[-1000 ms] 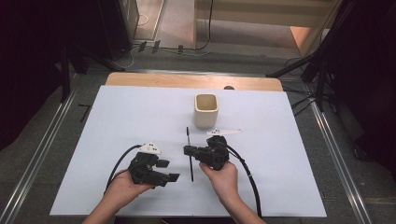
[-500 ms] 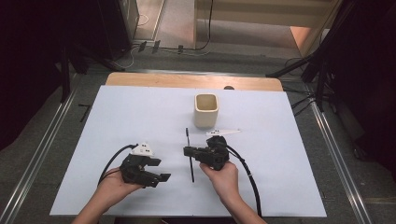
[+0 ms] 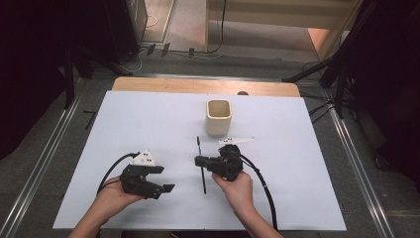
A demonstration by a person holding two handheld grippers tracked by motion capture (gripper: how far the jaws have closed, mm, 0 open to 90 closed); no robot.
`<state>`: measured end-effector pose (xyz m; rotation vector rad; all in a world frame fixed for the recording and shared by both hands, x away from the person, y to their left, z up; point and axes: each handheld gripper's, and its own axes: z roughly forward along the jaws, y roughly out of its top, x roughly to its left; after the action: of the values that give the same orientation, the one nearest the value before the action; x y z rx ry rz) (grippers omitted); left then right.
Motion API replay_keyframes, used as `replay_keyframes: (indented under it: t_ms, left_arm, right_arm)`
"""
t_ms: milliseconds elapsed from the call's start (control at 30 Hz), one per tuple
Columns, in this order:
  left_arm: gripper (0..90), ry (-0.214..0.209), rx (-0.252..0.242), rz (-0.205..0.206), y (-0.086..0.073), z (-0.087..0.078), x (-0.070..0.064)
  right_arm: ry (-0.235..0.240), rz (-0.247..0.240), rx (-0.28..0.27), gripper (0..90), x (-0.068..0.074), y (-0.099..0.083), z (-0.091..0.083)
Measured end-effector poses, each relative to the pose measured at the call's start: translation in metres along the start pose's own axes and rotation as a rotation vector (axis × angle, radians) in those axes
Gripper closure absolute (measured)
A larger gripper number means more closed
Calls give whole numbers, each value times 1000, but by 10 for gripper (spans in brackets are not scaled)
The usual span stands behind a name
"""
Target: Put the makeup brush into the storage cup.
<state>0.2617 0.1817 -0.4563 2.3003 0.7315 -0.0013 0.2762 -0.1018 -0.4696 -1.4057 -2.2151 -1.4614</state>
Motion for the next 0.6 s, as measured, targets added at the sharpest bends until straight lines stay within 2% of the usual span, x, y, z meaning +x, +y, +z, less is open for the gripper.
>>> replay_keyframes:
  t_ms: [100,133,167,200,233,267,367,467,600]
  left_arm:
    - [193,16,-15,-20,-2,-4,4]
    - [192,27,-6,-19,-2,-6,5]
    - [191,28,-27,-24,-3,-6,6]
    - [167,34,-25,-17,-3,-8,8]
    - [96,35,-15,-15,-3,-9,9]
    - [89,32,-18,-17,-4,-9,9]
    - [89,50,-2,-7,-6,-10,11]
    - [90,47,-13,-6,-9,-12,13]
    - [94,54,16,-4,-12,-15,15]
  right_arm:
    - [1,2,-1,858,-1,0,0]
    - [-1,1,-1,858,-1,0,0]
    - [-2,1,-2,858,-1,0,0]
    - [-2,0,-2,858,-1,0,0]
    - [-2,0,-2,858,-1,0,0]
    - [-3,0,-2,858,-1,0,0]
    - [-2,0,-1,858,-1,0,0]
    - [-4,1,-4,858,-1,0,-1]
    - [-5,6,-12,858,-2,1,-2]
